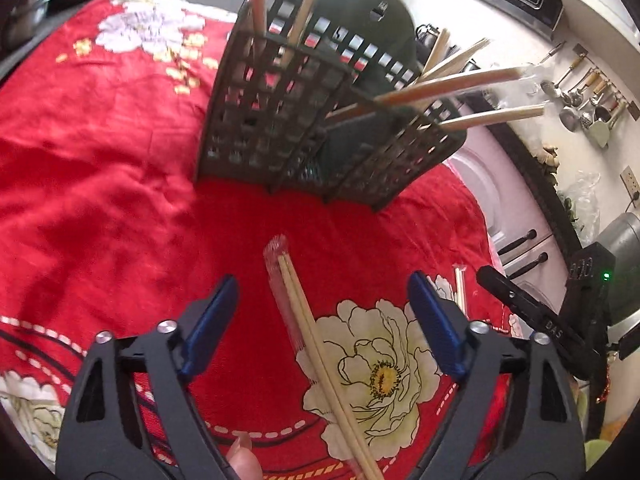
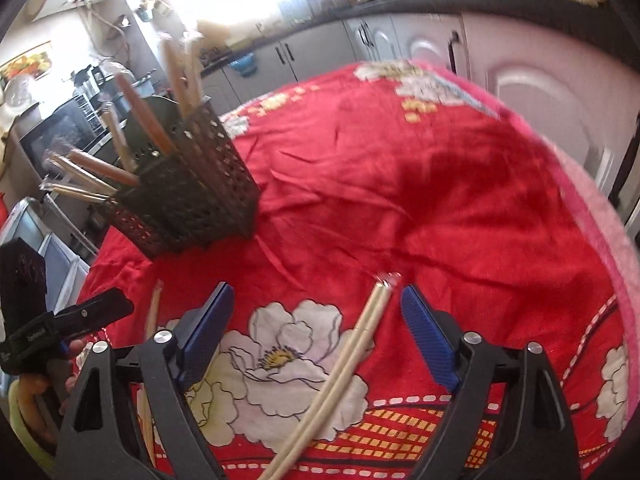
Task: Organize utensils
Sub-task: 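Close the left tool on a wrapped chopstick pair while the right tool grasps the other, then lift the left tool's chopsticks above the caddy while the right tool carries its pair there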
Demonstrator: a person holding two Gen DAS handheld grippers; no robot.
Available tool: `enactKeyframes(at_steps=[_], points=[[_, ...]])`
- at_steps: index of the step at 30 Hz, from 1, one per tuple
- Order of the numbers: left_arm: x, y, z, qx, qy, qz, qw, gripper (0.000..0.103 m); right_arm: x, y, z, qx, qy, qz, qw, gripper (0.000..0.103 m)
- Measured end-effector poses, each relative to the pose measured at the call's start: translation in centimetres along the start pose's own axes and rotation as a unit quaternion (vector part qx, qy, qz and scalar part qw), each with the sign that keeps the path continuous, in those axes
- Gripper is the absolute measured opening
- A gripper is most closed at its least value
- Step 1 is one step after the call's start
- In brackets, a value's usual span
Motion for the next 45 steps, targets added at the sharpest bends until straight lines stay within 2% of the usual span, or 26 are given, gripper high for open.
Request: enactKeyframes(at_steps=[5, 9, 11, 13, 14, 16, 19, 21, 23, 25, 28, 33, 41, 45], points=[[0.7, 0.1, -1.2, 0.019, -0.002, 0.014, 0.9997, 0.064, -1.0, 0.1, -1.6, 0.027, -0.001, -0.020, 0.999, 0.073], [1.4, -0.4, -1.9, 0.024, 0.005, 0.033, 0.9991, 0.062, -1.3, 0.2, -2.9, 0.040, -0.006, -0.022, 0.999, 0.065], [1.6, -0.7, -2.3, 0.025, 0.004, 0.038, 0.9990, 0.058, -1.4, 0.1, -3.3, 0.037, -0.003, -0.014, 0.999, 0.056], [1.8, -1.1, -2.5, 0.024, -0.001, 0.040, 0.9989, 0.052, -1.6, 0.0, -3.5, 0.037, 0.007, -0.004, 0.999, 0.036], [1.9, -1.2, -2.7, 0.023, -0.007, 0.037, 0.9990, 0.047, -1.6, 0.0, -3.6, 0.038, 0.010, -0.001, 0.999, 0.031], [1.8, -1.5, -3.1, 0.019, -0.017, 0.035, 0.9991, 0.036, -1.8, 0.1, -3.5, 0.038, 0.005, -0.003, 0.999, 0.014], [2.2, -1.6, -3.3, 0.016, -0.033, 0.030, 0.9989, 0.021, -1.6, 0.1, -3.2, 0.032, -0.007, -0.003, 0.999, 0.011], [2.6, -1.7, -3.1, 0.015, -0.035, 0.030, 0.9988, 0.017, -0.9, 0.1, -2.8, 0.028, -0.023, 0.002, 0.999, 0.011], [2.8, -1.5, -3.0, 0.014, -0.023, 0.040, 0.9988, 0.006, -0.1, 0.0, -2.4, 0.021, -0.034, 0.009, 0.999, 0.010], [2.5, -1.4, -2.9, 0.015, -0.010, 0.045, 0.9988, 0.004, 0.9, -0.2, -1.7, 0.012, -0.048, 0.022, 0.999, 0.010], [1.8, -1.3, -1.7, 0.001, 0.002, 0.032, 0.9995, 0.003, 2.3, -0.6, -0.7, 0.002, -0.066, 0.033, 0.997, 0.009], [-0.8, -2.4, 2.0, -0.050, 0.020, -0.004, 0.9985, 0.003, 5.2, -1.7, 1.6, -0.022, -0.100, 0.057, 0.993, 0.008], [-5.4, -6.7, 9.1, -0.147, 0.057, -0.055, 0.9860, 0.002, 10.3, -5.1, 6.8, -0.102, -0.149, 0.108, 0.978, 0.006], [-7.3, -8.3, 11.3, -0.180, 0.066, -0.076, 0.9785, 0.002, 12.3, -7.0, 9.2, -0.147, -0.160, 0.128, 0.968, 0.006]])
Point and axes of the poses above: each gripper's, at about its wrist camera, not at the fingertips, and z roughly against the way its jaws point, x to its left, y to its underside, the point moved 4 cm from there along -z, roughly the way its jaws point, and after that the axes turned 3 degrees about -x, right-handed, at the moved point
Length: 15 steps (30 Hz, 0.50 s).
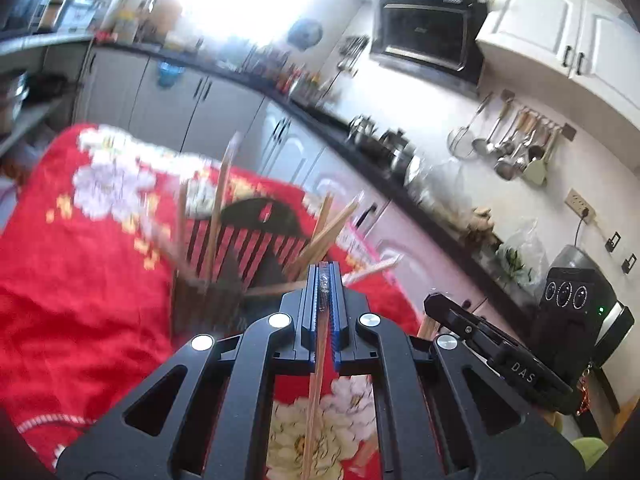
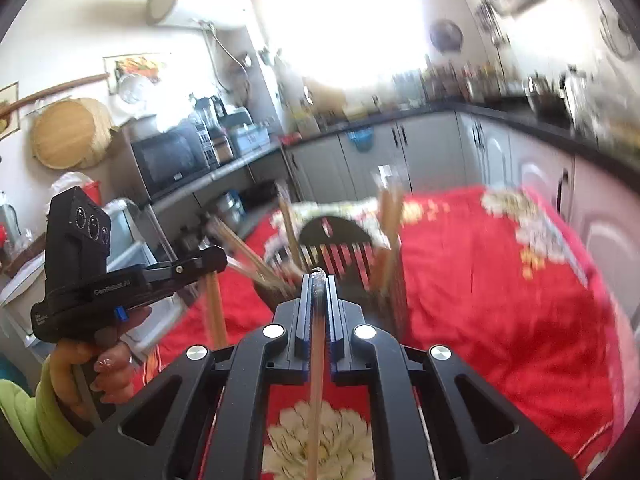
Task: Organize utensils
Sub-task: 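Lift the left tool's chopsticks above the caddy while the right tool carries its pair there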
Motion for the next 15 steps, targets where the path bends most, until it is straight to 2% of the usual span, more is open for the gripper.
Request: enactKeyframes(at_steps=[6, 10, 15], points=[[-1.7, -3.5, 1.6, -0.042, 0.008, -0.028, 0.9987, 0.002, 1.7, -3.9, 1.2, -0.059, 0.003, 0.035, 0.998, 0.006], [-2.9, -5.9, 2.2, -0.069, 0.000, -0.051, 0.9963, 0.002, 2.3, -6.6, 1.6, -0.101, 0.012, 0.055, 0.993, 0.006], [-3.5, -8.6, 2.1, -0.097, -0.017, -0.067, 0.9929, 0.002, 2.3, -9.0, 1.2, -0.130, 0.016, 0.059, 0.990, 0.006]])
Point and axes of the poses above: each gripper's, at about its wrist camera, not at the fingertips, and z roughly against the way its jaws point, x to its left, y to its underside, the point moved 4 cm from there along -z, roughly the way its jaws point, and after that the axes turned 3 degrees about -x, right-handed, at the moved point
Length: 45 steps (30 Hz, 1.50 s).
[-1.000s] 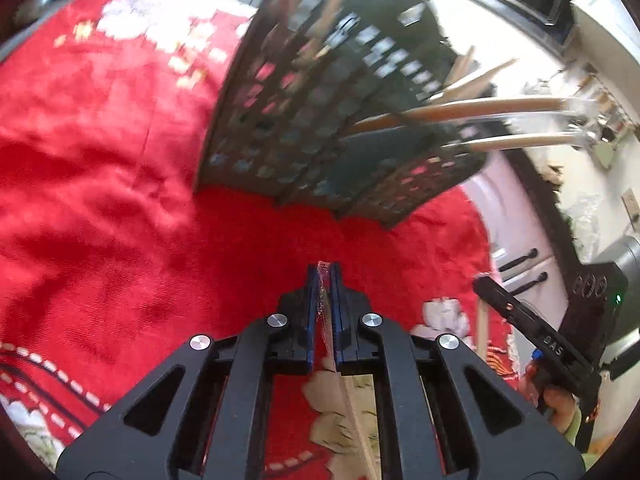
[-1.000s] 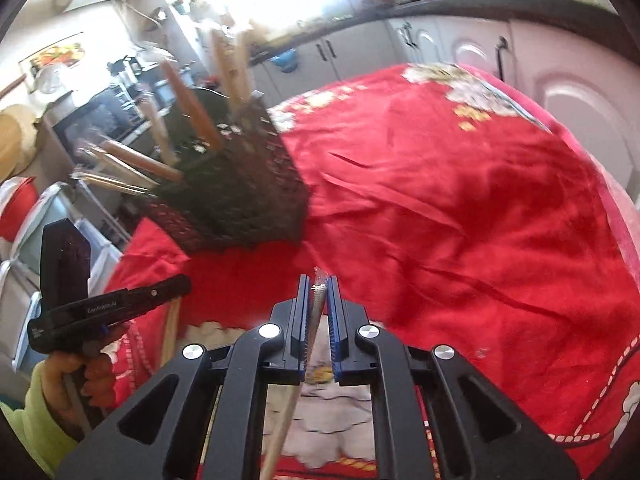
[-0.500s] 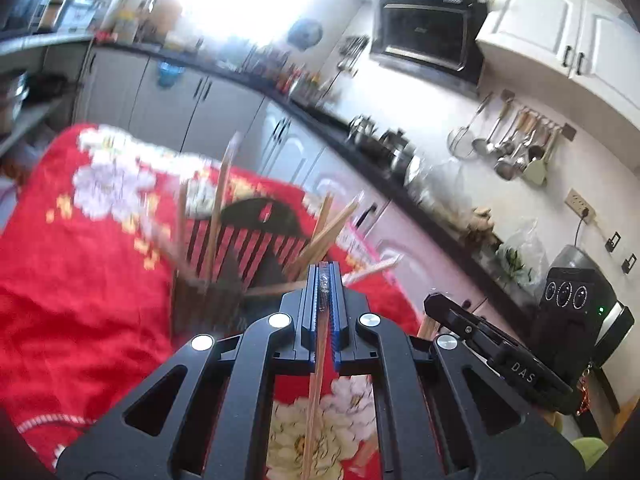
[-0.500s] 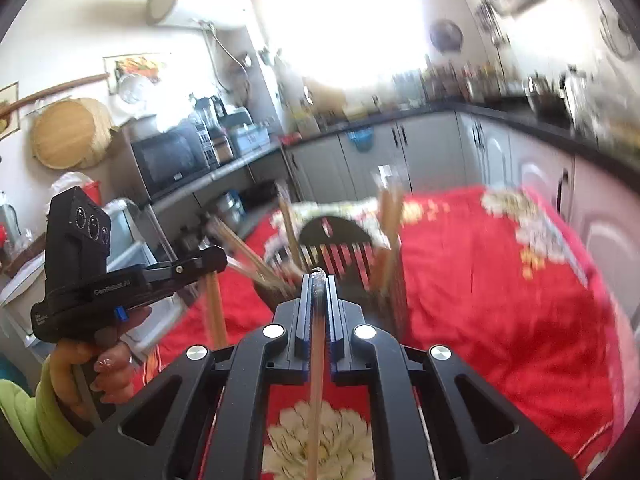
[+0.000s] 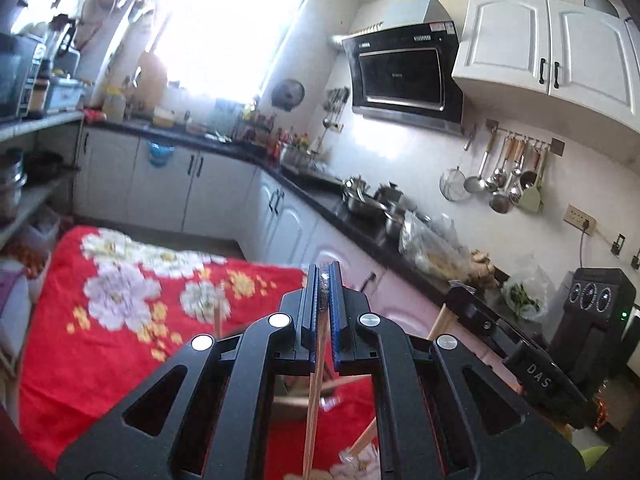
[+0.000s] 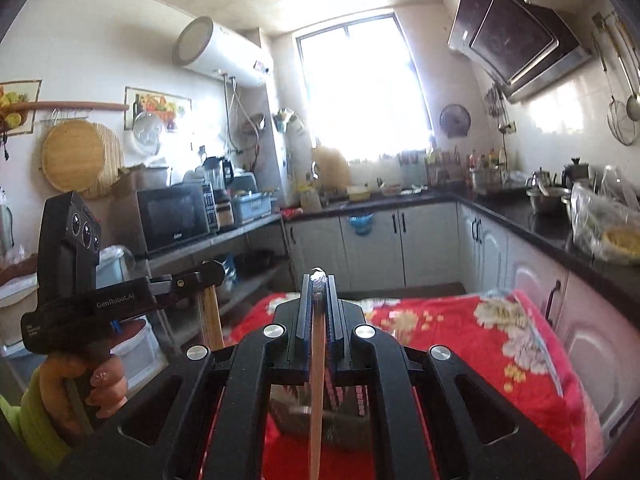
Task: Organize utensils
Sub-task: 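Lift the left tool's chopsticks above the caddy while the right tool carries its pair there, then open the right tool over the caddy while the left tool releases its chopsticks inside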
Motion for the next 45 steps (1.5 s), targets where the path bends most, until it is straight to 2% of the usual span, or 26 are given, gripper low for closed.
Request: enactKeyframes(at_steps=[11, 18, 24, 30, 39, 45], points=[[-0.9, -4.8, -3.0, -0.049, -0.047, -0.033, 0.9972, 0.002, -0.1, -4.0, -1.9, -0.061, 0.011, 0.024, 0.998, 0.006], [-1.4, -5.8, -5.2, -0.069, -0.068, -0.057, 0.9936, 0.002, -0.6, -4.5, -3.5, -0.076, 0.023, 0.044, 0.996, 0.006], [-1.1, -5.4, -6.8, -0.076, -0.090, -0.064, 0.9910, 0.002, -1.0, -3.5, -5.0, -0.084, 0.026, 0.054, 0.995, 0.006], [0.5, -3.6, -8.3, -0.082, -0.117, -0.050, 0.9885, 0.002, -2.1, -1.5, -6.5, -0.078, 0.034, 0.058, 0.995, 0.006], [1.3, -0.7, -10.0, -0.076, -0.112, -0.046, 0.9897, 0.002, -3.0, 2.2, -8.7, -0.056, 0.050, 0.070, 0.995, 0.006], [1.6, 0.9, -10.9, -0.052, -0.100, -0.045, 0.9926, 0.002, -3.3, 3.7, -8.7, -0.043, 0.051, 0.066, 0.996, 0.006]])
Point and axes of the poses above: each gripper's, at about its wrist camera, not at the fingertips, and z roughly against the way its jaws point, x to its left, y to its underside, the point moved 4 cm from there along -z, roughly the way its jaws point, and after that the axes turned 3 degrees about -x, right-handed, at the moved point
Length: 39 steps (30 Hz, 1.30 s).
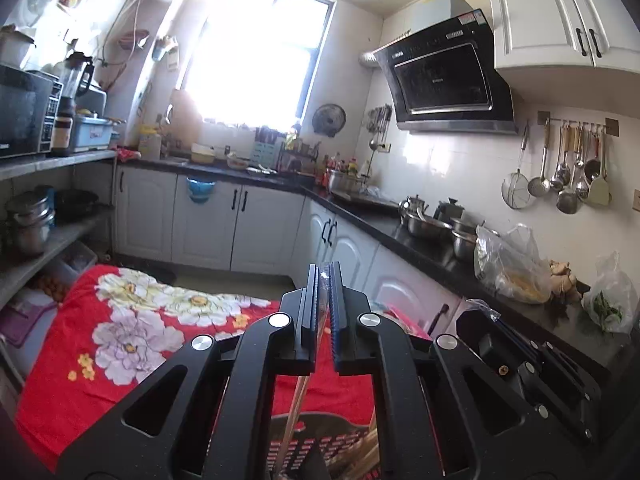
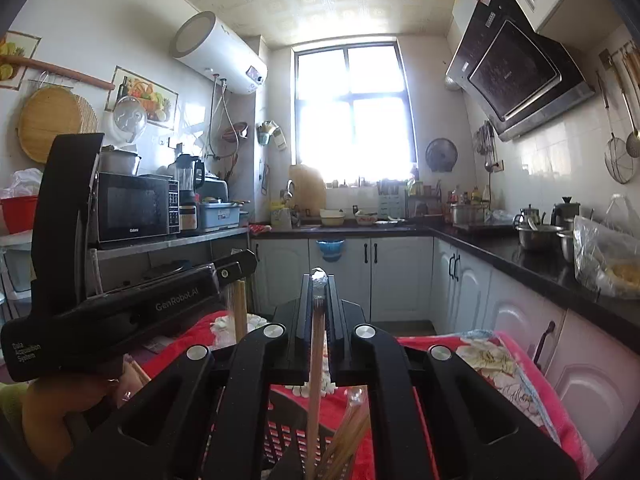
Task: Organize utensils
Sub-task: 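Open the right tool over the caddy while the left tool releases its chopsticks inside, then pull both open tools back from the caddy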
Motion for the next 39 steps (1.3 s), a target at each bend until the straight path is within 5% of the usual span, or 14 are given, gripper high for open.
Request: enactKeyframes(at_steps=[15, 21, 39], points=[[0.5, 2.6, 1.8, 0.057, 0.017, 0.015, 0.9981, 0.002, -0.7, 2.1, 2.0, 0.045, 0.011, -0.024, 0.999, 0.015], [0.1, 2.6, 4.1, 0.063, 0.032, 0.022, 0.9972, 0.015, -1.0, 2.1, 3.4, 0.052, 0.016, -0.030, 0.998, 0.025], [-0.3, 5.8, 9.4, 0.117, 0.041, 0.014, 0.9921, 0.073, -0.5, 3.2, 8.8, 0.085, 0.021, -0.043, 0.995, 0.056]])
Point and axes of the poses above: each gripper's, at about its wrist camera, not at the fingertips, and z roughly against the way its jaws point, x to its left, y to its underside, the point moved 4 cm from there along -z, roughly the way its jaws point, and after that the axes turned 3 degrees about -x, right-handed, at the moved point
